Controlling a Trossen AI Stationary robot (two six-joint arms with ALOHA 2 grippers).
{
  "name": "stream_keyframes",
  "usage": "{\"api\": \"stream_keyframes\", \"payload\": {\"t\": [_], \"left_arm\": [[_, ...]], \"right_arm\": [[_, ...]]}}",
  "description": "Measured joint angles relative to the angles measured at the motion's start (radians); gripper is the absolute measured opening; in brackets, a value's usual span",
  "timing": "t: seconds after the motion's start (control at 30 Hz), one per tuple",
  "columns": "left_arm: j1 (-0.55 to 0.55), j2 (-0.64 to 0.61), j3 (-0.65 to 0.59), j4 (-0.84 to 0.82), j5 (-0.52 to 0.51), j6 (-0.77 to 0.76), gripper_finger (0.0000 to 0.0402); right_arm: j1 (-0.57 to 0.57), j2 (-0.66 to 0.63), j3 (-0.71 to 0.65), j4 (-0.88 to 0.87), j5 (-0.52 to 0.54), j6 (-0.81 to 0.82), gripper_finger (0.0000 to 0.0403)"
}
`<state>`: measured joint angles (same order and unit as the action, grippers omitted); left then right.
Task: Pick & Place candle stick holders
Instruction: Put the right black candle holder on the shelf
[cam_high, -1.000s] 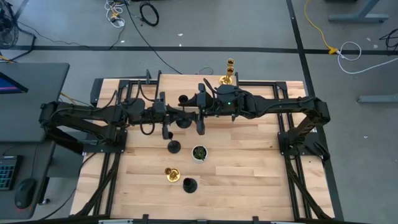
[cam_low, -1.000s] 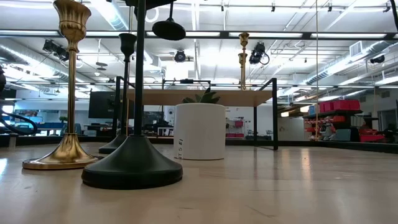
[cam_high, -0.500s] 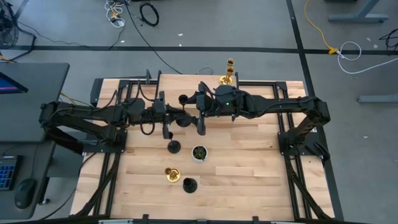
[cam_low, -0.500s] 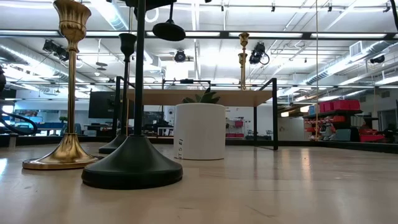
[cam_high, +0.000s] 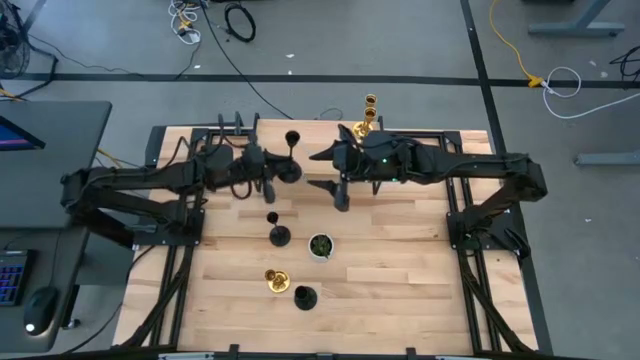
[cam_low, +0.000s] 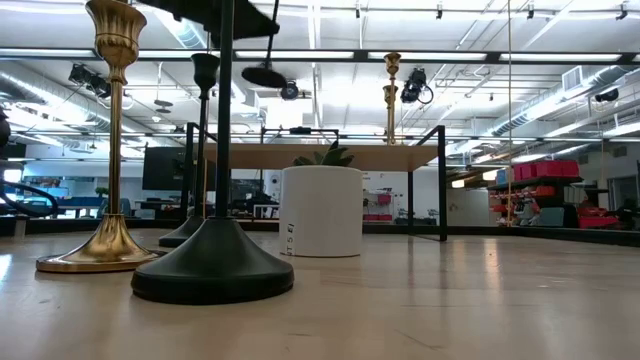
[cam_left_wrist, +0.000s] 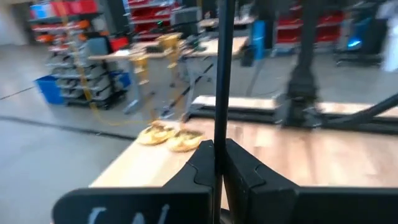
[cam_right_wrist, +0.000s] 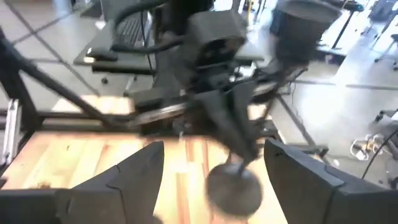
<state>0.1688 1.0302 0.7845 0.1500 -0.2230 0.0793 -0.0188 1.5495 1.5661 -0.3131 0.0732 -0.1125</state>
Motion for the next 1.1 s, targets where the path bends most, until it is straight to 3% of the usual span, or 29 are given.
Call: {"api": "stream_keyframes", "payload": {"t": [0.37,0.63,1.1], "left_arm": [[0.354,0.0,0.0,-0.006,0.234,-0.046,0.0011],[0.539,0.056,0.0,0.03,0.345,-0.046,0.0011],[0.729,0.236,0.001,0.141,0.47,-0.041,0.0011]], "right_arm": [[0.002,-0.012,-0.003,-0.165,-0.001,0.004,0.0274],[-0.013,-0.022,-0.087,-0.1,0.048,-0.035,0.0274],[-0.041,-0.022,-0.267,0.092,0.042,-0.033,0.0274]]}}
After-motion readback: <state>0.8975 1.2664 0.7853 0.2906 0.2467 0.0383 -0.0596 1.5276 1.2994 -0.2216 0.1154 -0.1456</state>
